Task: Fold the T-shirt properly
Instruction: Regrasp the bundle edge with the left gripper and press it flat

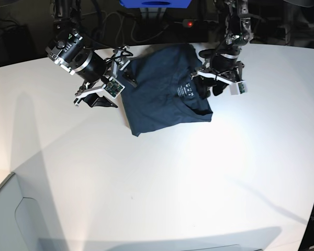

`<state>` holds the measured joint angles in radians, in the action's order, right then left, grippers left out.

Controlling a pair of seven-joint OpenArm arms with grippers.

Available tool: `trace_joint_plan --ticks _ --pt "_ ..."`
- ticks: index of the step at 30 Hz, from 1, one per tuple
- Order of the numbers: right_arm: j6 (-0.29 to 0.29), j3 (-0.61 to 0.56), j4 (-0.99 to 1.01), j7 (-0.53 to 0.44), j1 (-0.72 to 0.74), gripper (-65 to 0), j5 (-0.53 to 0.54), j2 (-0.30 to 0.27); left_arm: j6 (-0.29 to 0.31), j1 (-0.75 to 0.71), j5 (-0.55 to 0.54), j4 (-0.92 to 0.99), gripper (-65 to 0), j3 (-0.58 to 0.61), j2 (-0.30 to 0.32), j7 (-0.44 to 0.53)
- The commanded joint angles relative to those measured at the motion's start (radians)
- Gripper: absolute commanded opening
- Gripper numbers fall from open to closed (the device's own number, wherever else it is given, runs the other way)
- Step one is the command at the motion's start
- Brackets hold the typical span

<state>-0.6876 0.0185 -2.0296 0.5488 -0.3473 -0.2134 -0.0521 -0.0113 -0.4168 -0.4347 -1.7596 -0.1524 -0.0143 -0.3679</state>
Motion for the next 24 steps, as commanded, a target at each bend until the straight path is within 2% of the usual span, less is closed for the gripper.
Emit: trace_joint_plan --ticks 1,9,24 --pt "-0.011 0.001 -0.016 -0.023 0.003 -22.3 0.013 -0.001 0.009 -0.003 -0.008 -0.013 -37.8 0.001 0.001 0.019" --pt "-0.011 0.001 -0.016 -0.023 0.0 -22.3 0.013 -0.001 0.009 -0.029 -0.01 -0.006 -37.8 0.066 0.004 0.023" --pt "-0.011 0.001 -0.016 -0.023 -0.002 -22.3 0.013 -0.001 0.006 -0.041 -0.01 0.023 -37.8 0.055 0.007 0.027"
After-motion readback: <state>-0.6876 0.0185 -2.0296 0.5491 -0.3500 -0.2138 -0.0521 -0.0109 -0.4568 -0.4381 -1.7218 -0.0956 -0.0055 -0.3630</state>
